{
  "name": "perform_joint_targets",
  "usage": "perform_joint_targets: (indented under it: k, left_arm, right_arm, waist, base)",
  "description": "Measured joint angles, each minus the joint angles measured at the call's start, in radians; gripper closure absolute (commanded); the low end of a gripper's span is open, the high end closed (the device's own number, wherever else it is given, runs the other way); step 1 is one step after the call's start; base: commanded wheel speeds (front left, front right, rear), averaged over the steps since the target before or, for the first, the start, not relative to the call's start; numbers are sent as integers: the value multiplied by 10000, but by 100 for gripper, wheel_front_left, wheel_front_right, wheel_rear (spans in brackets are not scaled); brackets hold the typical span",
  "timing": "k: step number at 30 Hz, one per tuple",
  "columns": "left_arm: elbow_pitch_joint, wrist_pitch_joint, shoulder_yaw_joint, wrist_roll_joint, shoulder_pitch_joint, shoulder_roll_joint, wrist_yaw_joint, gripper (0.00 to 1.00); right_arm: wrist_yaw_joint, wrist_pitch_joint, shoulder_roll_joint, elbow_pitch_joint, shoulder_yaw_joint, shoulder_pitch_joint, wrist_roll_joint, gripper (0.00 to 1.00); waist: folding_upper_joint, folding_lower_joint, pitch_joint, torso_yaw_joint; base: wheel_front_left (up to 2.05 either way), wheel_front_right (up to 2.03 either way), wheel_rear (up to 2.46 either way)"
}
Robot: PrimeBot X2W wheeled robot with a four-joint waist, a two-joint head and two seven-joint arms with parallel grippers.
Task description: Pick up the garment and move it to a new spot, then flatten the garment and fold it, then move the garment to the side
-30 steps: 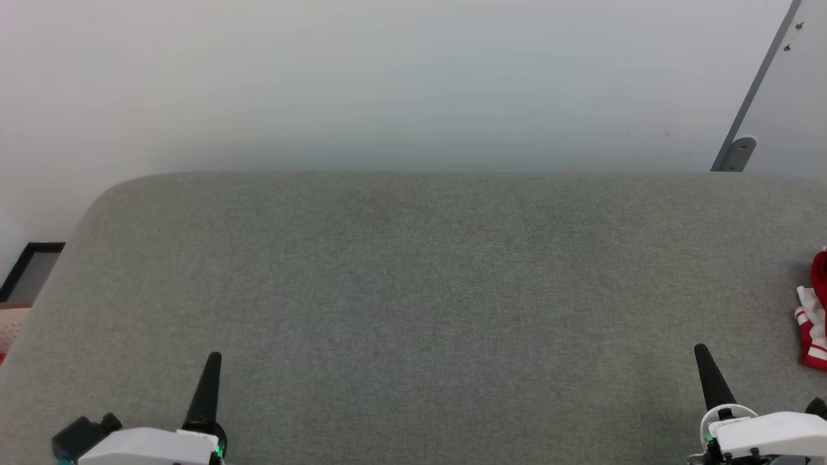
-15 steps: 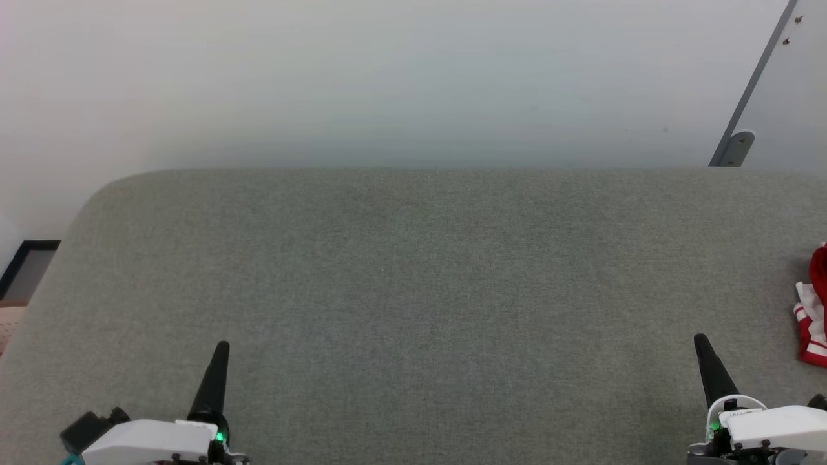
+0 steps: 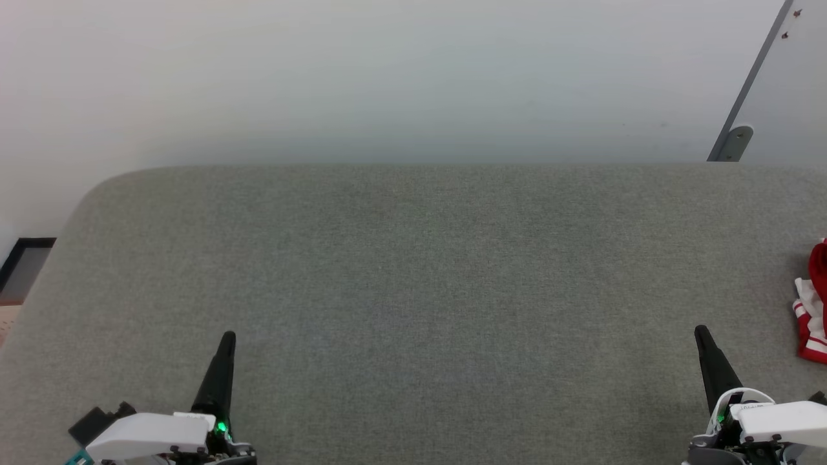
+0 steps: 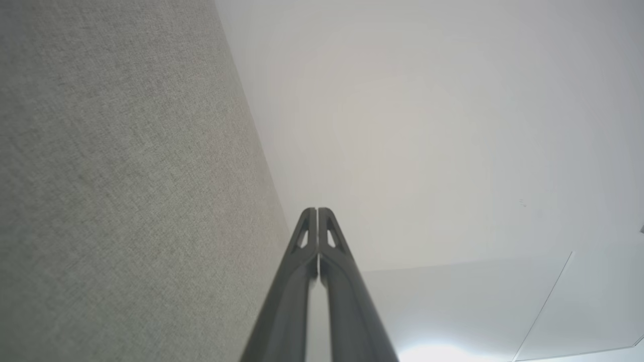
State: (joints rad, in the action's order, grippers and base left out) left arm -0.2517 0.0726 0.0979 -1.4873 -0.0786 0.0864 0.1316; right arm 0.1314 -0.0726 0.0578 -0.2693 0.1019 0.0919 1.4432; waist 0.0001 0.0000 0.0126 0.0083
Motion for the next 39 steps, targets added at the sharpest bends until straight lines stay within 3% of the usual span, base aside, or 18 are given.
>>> perform_joint_targets:
  k: [24, 39]
  left_arm:
    - [58, 426, 163, -1237, -249, -380, 0, 100]
    - [59, 426, 163, -1237, -254, -385, 0, 100]
  right_arm:
    - [0, -424, -59, 240, 125, 157, 1674, 100]
    - [0, -424, -61, 245, 130, 159, 1674, 100]
  waist:
    - [0, 0, -158, -84]
    - [0, -1, -158, -84]
  base:
    - [0, 0, 0]
    - [0, 0, 0]
